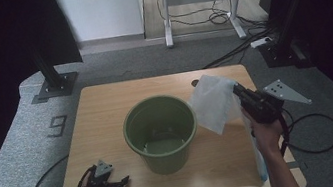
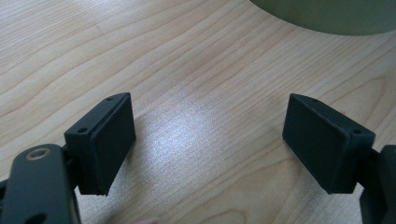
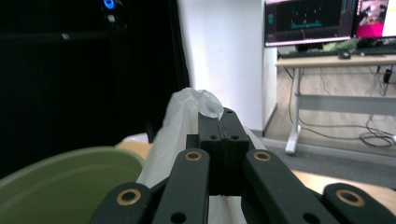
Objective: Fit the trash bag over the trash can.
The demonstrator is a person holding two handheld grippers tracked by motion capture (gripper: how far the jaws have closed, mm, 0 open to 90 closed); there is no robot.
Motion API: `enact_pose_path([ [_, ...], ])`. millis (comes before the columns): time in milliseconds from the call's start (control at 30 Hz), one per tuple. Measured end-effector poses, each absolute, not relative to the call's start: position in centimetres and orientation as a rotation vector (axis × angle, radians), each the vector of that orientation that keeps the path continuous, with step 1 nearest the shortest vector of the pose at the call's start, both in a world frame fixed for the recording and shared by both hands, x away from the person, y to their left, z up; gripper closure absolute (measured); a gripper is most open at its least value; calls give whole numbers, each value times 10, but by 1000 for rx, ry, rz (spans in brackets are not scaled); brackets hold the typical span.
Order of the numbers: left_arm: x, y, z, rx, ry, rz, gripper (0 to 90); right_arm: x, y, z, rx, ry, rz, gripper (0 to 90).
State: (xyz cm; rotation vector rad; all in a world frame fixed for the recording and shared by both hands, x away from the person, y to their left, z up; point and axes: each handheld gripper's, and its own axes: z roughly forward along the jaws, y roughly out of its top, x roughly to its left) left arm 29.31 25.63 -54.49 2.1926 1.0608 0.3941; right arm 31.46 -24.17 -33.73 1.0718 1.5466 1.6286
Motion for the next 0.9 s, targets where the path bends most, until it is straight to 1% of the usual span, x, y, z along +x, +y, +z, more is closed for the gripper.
enact_pose_path([
  [100,293,256,-545,2192,1061,395,166,307,-240,-322,1040,1505,1665,886],
  [200,293,256,-545,2193,1061,394,166,305,-238,-315,1023,1489,1676,886],
  [467,293,256,-545,2193,1061,394,166,303,-225,-287,961,1457,1700,886],
  [500,293,256,-545,2193,1061,394,166,302,-221,-278,941,1452,1704,886],
  [633,293,256,-545,2193,1061,394,166,300,-215,-267,915,1446,1708,886],
  [800,293,256,-545,2193,1061,394,166,297,-205,-265,885,1460,1705,886],
  [900,293,256,-545,2193,1061,394,166,296,-195,-273,878,1501,1689,886],
])
